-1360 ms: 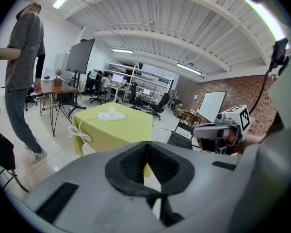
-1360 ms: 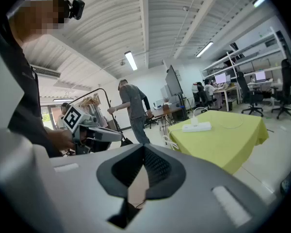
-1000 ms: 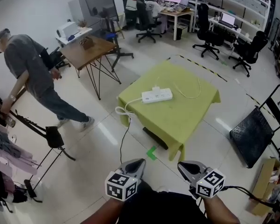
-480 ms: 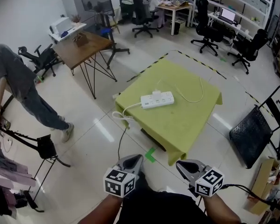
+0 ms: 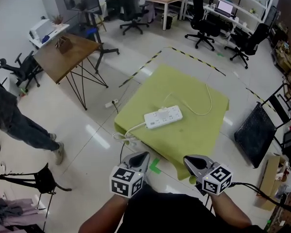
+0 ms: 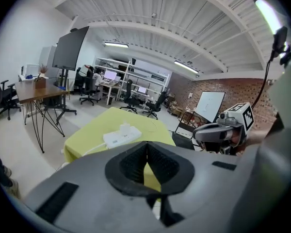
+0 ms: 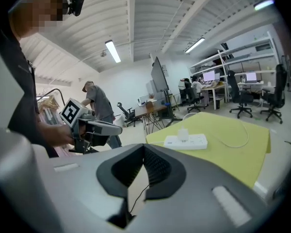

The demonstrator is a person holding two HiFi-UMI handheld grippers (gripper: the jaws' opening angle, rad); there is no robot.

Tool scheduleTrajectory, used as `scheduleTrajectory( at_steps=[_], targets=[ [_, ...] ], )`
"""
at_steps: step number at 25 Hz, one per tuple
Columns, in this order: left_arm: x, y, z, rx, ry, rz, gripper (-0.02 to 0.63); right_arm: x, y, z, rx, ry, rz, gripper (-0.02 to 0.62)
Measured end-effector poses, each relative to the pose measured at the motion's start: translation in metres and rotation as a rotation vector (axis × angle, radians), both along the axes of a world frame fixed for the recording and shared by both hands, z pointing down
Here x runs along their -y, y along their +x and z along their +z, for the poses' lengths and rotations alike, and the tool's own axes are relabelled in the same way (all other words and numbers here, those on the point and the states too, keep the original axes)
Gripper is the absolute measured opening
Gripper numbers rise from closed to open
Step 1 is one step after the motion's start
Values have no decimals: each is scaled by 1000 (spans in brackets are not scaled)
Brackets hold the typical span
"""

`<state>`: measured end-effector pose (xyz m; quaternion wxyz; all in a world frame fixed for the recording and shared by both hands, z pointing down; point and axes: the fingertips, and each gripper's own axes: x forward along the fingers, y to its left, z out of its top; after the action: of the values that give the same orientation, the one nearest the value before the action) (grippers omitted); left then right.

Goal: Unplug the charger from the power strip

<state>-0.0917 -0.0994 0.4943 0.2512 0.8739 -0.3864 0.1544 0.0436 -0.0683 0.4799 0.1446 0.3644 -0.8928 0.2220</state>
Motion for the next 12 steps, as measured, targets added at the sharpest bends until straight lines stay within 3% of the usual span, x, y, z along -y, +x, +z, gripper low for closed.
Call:
scheduleTrajectory(
  at_steps=[7,12],
  targets=[
    [65,-20,17,-7,-20,85,7,84,-22,18,-97,17,133,14],
    [92,-28,35,11,-57,100,8,134,-28,45,-167,3,193,101]
  ],
)
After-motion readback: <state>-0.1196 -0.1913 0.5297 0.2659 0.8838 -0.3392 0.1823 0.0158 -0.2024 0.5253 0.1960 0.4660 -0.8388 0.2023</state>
